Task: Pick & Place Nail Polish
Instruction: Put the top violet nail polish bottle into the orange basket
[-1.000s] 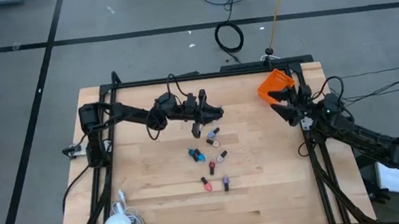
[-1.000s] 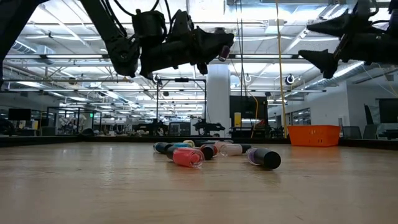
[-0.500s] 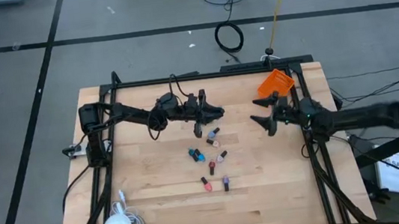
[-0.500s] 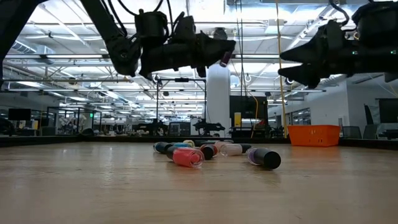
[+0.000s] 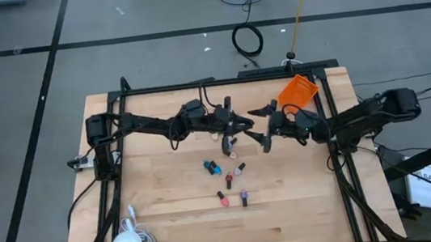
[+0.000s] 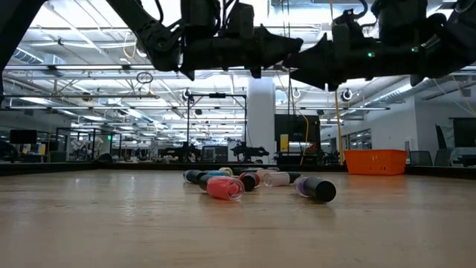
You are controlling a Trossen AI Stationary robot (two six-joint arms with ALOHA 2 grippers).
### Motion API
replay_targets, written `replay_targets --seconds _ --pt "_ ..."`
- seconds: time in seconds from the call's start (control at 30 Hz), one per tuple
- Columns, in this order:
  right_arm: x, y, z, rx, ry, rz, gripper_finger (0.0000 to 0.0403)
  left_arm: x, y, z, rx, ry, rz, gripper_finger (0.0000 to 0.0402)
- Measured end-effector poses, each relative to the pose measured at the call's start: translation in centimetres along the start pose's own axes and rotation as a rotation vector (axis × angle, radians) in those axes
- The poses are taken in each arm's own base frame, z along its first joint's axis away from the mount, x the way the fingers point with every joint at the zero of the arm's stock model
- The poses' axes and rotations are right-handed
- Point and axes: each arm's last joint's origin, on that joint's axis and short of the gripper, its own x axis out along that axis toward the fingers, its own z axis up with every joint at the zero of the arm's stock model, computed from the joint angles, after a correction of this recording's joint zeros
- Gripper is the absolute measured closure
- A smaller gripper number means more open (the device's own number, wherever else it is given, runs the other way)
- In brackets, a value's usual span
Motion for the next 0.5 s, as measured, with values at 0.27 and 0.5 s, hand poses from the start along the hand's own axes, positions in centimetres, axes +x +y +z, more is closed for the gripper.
replay_targets --seconds 0.27,0.5 --pt "0.4 0.34 0.65 0.011 -0.041 0.053 0.007 0.0 0.0 0.07 0.018 -0.011 0.01 0.0366" --pt "0.43 0.37 0.76 0.011 -0.049 0.059 0.013 0.03 -0.04 0.16 0.016 -0.019 0.019 0.0366"
